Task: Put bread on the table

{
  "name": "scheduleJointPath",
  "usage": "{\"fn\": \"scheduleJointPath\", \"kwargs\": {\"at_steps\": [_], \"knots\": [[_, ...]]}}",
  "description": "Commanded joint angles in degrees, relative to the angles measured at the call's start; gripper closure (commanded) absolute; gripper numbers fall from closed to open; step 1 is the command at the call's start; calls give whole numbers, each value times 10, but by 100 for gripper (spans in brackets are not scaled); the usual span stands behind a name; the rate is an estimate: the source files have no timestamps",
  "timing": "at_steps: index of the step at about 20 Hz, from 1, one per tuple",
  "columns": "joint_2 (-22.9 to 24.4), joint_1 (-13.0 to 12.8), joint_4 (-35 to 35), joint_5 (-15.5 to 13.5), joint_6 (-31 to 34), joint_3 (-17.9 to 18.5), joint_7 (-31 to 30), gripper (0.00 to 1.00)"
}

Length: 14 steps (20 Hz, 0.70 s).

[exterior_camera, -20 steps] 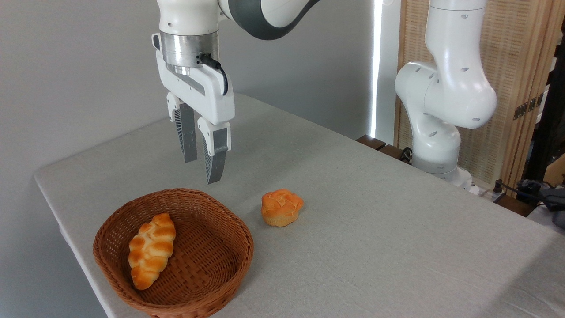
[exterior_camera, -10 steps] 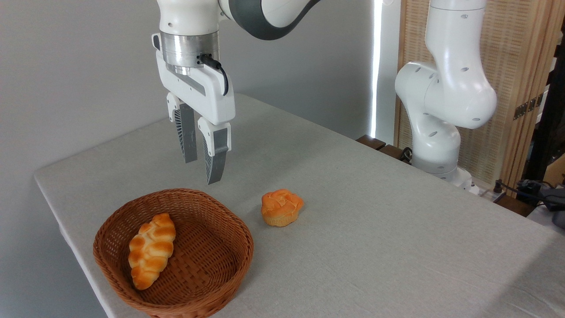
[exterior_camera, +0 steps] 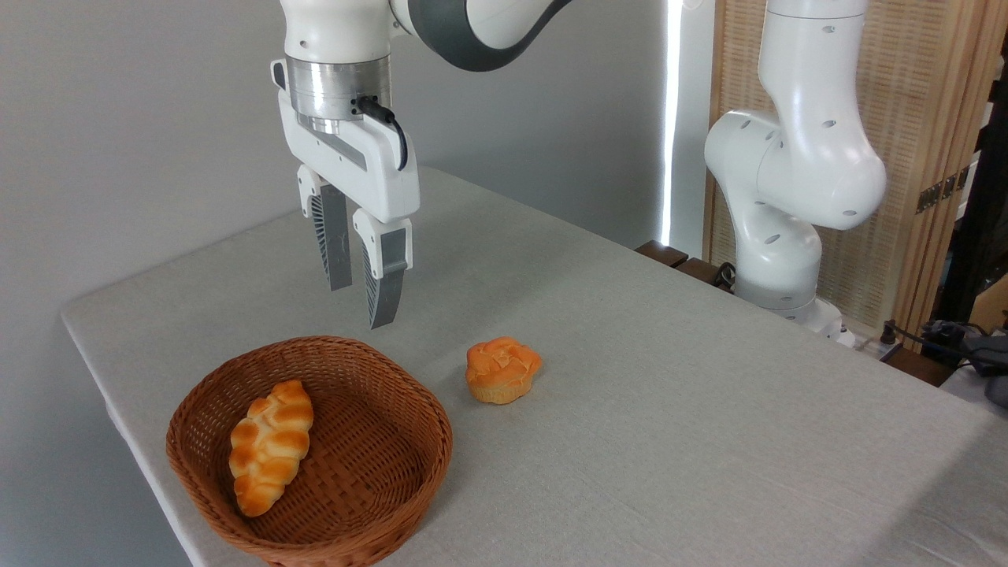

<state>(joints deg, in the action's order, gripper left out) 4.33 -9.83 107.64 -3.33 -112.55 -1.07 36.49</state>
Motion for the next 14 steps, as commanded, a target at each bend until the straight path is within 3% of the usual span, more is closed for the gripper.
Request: {"fn": "scheduleJointPath", "kwargs": {"at_steps": [1, 14], "knots": [[-4, -2, -7, -10, -7, 5, -5, 0], [-4, 0, -15, -10, -7, 13, -3, 0]]}}
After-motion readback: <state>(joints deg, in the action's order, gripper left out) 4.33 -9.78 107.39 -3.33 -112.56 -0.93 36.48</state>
